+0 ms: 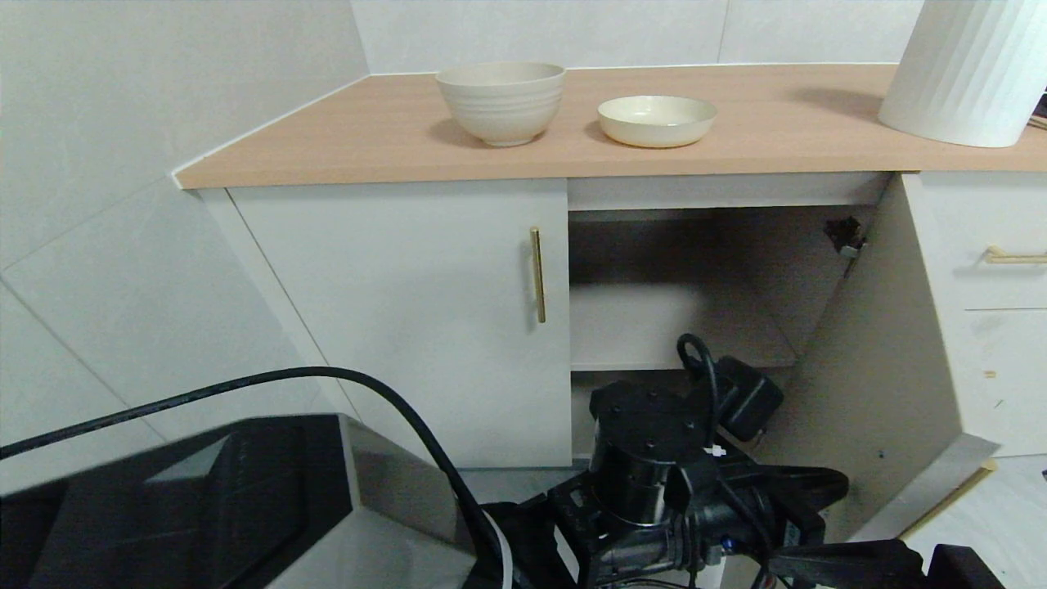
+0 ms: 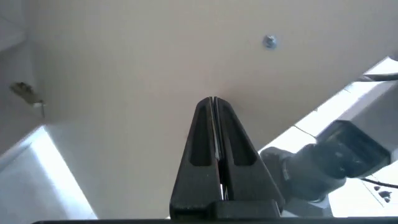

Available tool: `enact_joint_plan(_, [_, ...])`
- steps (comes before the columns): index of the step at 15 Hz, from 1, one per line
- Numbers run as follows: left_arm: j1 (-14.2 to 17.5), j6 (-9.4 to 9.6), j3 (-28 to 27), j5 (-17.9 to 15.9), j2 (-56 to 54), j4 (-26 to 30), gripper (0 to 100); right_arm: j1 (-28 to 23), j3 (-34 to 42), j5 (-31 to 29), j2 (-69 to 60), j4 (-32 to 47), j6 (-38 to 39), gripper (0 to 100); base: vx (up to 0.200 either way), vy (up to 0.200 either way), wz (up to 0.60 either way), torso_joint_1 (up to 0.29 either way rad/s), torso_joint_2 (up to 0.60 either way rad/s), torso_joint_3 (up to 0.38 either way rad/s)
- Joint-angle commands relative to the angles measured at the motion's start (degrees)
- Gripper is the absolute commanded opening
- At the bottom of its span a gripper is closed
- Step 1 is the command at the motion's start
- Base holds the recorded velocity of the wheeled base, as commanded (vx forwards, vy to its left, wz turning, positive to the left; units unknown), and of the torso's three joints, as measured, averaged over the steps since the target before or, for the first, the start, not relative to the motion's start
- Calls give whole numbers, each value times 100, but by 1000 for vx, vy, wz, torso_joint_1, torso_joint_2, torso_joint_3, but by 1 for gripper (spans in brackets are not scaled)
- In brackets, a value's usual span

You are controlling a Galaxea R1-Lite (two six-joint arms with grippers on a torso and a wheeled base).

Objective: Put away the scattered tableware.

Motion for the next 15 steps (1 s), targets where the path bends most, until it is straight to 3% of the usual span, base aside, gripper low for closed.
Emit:
enact_joint_plan(1, [-88,-3,8,126,-248,3,0,26,-16,3,-104,-2,-67,100,0,0,0,0,0,0])
enact_joint_plan(6, [413,-12,561,161,-626,-24,0,34,-25,3,-104,-20,-146,100,0,0,0,0,0,0])
enact_joint_plan(11, [949,-12,922,161,-1092,-33,0,34,28,-32,-104,-2,-691,100,0,0,0,0,0,0])
enact_joint_plan(13, [1389,-12,1528,152,-1531,-6,0,34,28,-50,-60,7,-691,100,0,0,0,0,0,0])
enact_joint_plan(14, [1485,6,1950,152,-1698,-24,0,26,10,-67,-17,16,-691,100,0,0,0,0,0,0])
enact_joint_plan(15, [1485,6,1950,152,-1698,-24,0,26,10,-67,-17,16,-691,100,0,0,0,0,0,0])
